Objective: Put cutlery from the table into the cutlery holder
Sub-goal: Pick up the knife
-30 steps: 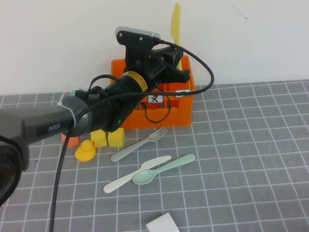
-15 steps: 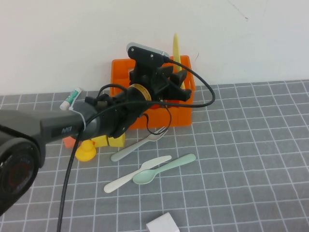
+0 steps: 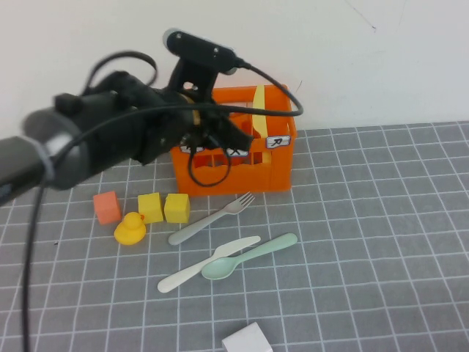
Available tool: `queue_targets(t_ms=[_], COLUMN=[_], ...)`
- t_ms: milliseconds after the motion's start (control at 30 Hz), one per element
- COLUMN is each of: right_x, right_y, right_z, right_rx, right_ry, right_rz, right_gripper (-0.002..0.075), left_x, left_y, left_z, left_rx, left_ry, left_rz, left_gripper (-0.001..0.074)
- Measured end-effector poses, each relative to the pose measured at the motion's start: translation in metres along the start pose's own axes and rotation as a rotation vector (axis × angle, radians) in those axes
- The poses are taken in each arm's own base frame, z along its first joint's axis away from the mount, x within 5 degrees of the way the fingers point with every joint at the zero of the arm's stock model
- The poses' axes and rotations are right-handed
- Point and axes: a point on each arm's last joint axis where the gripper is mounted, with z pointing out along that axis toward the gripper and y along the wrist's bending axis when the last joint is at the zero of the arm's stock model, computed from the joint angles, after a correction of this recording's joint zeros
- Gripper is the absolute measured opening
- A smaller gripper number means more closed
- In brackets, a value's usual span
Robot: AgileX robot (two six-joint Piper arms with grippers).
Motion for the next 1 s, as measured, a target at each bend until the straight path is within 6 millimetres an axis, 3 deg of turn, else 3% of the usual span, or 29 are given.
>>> queue_targets(t_ms=[67,167,367,500,833,1000], right_x=[0.0,0.0,0.0,0.0,0.0,0.0], right_y=[0.0,0.0,0.0,0.0,0.0,0.0], right_z=[0.0,0.0,0.0,0.0,0.0,0.0], right_rx=[0.0,0.0,0.0,0.0,0.0,0.0], right_ry=[0.0,0.0,0.0,0.0,0.0,0.0], right_rz=[0.0,0.0,0.0,0.0,0.0,0.0], right_gripper=[-0.0003,-0.0003,-0.0003,-0.0003,-0.0003,-0.0003], left_x=[0.002,0.012,0.048,0.061,0.07,0.086], left_y=[0.0,-0.003,-0.022,-0.038,-0.039,-0.031], left_z=[-0.017,-0.033,-0.044,-0.048,-0.047,-0.069], left_rx=[-0.01,0.023,0.3,0.515,0.53,0.421], left_ry=[0.054,0.18,0.478,0.583,0.538,0.348], left_rz=[0.03,0.068,0.226,0.287,0.317,0.258], left_gripper=[0.0061,0.0018,0.0001,0.0001,0.0001,0.0001])
